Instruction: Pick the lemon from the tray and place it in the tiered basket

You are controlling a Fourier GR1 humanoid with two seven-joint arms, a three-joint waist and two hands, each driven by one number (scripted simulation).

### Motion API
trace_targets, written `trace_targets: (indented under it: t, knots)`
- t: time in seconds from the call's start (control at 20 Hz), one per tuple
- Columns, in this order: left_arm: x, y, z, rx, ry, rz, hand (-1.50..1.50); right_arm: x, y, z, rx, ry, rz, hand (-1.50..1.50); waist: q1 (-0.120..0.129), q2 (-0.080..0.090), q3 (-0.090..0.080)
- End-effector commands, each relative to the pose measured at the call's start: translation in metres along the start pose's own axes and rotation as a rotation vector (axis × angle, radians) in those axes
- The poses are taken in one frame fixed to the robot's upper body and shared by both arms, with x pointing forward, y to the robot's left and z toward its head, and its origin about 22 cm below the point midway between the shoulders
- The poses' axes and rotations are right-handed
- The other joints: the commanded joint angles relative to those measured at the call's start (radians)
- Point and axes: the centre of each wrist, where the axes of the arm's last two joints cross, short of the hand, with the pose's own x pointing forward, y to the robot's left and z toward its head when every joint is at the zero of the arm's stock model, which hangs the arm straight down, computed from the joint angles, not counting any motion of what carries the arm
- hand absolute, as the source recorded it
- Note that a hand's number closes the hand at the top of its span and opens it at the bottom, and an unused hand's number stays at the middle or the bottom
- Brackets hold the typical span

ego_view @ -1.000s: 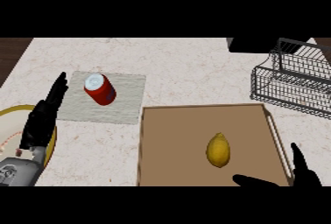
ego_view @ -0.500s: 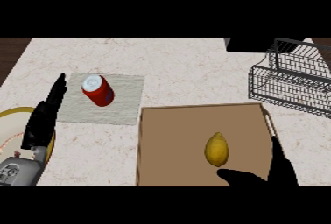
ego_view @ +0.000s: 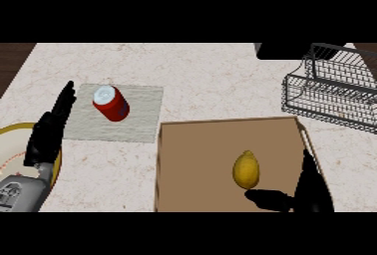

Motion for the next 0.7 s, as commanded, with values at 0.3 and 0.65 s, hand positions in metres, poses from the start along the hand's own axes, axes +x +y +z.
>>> trace_targets:
  t: [0.3, 0.65]
  knots:
    - [-0.002, -0.009, 0.002, -0.016, 0.003, 0.005, 0.0, 0.009, 0.008, -0.005, 0.042, 0.229, 0.055, -1.5, -0.008, -0.002, 0.001]
    - [0.003, -0.003, 0.006, -0.014, 0.002, 0.007, 0.0, 0.014, 0.014, -0.016, 0.06, 0.252, 0.032, -1.5, 0.003, -0.004, 0.002]
